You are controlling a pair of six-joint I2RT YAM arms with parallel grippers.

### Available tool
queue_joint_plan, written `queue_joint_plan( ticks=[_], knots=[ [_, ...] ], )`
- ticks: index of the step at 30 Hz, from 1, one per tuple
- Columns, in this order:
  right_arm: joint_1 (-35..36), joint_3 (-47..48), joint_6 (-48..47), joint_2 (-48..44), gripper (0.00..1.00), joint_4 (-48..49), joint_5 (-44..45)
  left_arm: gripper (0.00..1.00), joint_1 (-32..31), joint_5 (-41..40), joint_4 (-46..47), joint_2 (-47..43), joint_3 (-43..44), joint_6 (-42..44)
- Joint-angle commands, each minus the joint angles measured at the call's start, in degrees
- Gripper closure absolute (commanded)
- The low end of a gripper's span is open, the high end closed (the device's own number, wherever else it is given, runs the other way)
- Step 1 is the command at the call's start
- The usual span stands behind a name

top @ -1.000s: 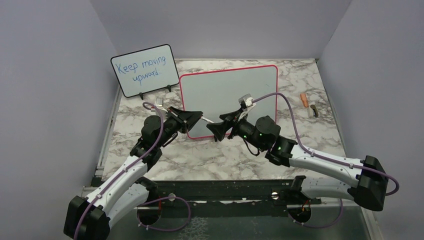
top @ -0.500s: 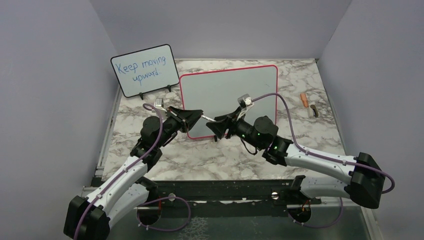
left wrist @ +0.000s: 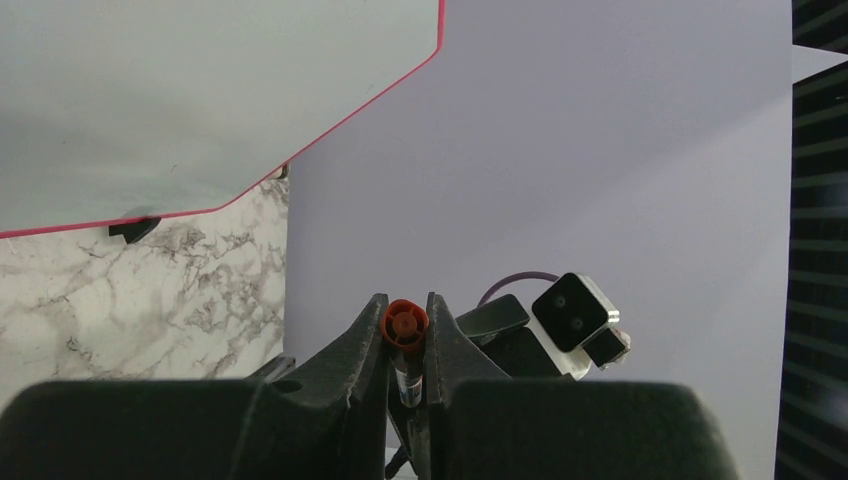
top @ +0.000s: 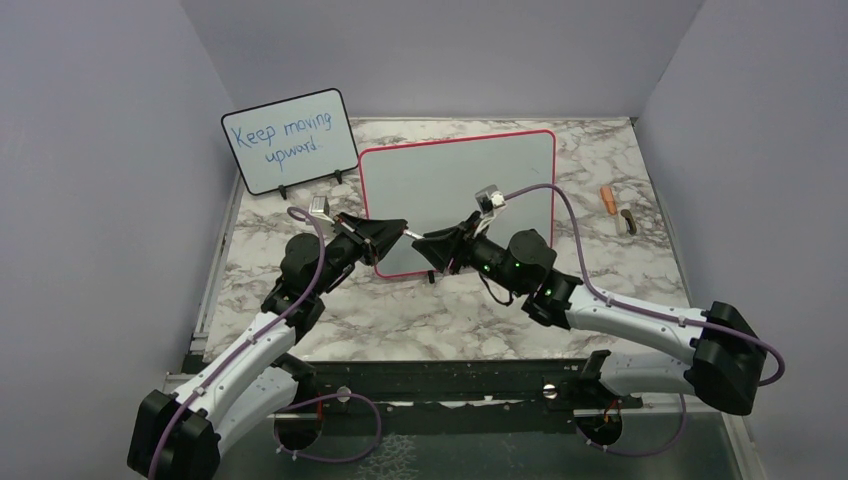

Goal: Write a sentence on the whiteboard
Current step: Open the whiteboard marker at the center of the board.

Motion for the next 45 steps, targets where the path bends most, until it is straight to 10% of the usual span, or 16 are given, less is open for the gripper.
queue_joint_plan(
  ticks=[1, 15, 23, 45],
  knots=[
    [-0.35, -0.08, 0.64, 0.94, 0.62, 2.5, -3.18, 1.0, 0.12, 0.65, 2.5, 0.25, -0.45, -1.99],
    [-0.75, -1.48, 1.59, -0.06, 0.74, 4.75, -2.87, 1.0, 0.16, 0.38, 2.7, 0.23, -1.26, -2.69],
    [-0.78, -2.82, 1.82, -0.59, 0.99, 6.18, -2.99, 1.0, 0.14, -0.97, 2.79, 0.03, -2.73, -3.78],
    [-0.74, -8.21, -5.59, -13.68, 0.99, -5.55, -0.14, 1.0, 0.2, -20.4, 1.08, -6.31, -6.31, 1.33]
  ],
)
